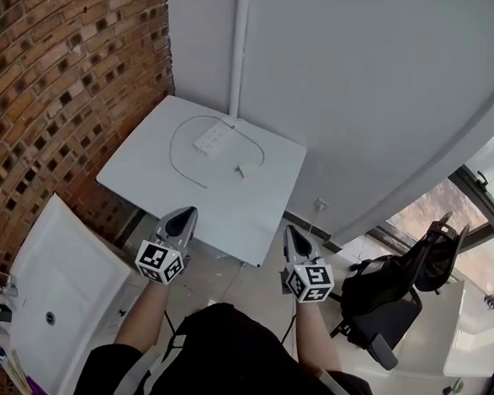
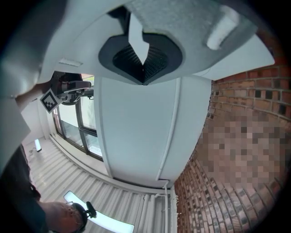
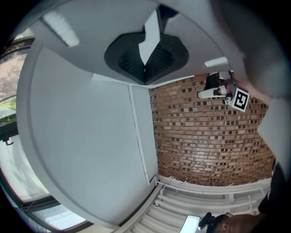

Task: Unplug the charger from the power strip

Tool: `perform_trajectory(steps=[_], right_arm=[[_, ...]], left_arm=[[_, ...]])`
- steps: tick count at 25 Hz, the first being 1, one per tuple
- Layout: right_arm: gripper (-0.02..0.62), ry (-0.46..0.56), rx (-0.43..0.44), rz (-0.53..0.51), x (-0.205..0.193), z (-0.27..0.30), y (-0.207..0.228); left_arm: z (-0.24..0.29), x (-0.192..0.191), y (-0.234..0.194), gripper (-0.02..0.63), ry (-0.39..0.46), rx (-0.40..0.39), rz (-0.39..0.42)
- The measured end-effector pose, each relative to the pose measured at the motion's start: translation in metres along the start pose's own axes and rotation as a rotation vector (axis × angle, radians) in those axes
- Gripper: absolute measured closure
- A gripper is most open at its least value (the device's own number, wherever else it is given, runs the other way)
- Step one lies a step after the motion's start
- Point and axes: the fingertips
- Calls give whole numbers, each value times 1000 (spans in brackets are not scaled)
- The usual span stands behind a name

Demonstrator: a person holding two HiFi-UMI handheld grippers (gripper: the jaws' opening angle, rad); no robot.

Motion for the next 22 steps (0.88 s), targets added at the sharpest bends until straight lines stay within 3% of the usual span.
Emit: perform_trajectory(steps=[6,22], right_arm=[[591,99,-39,2,17,-15,-9],[591,76,-17,-30,10,-10,-31]], left_arm=[[-10,23,-2,604,51,-36,40],[-38,21,-2,604,50,-18,9]])
Point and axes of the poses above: the fingertips, and each gripper's own axes: z forward along the fingers, y to its right, x out of its top, and after that the axes turned 8 degrees about y, right-handed
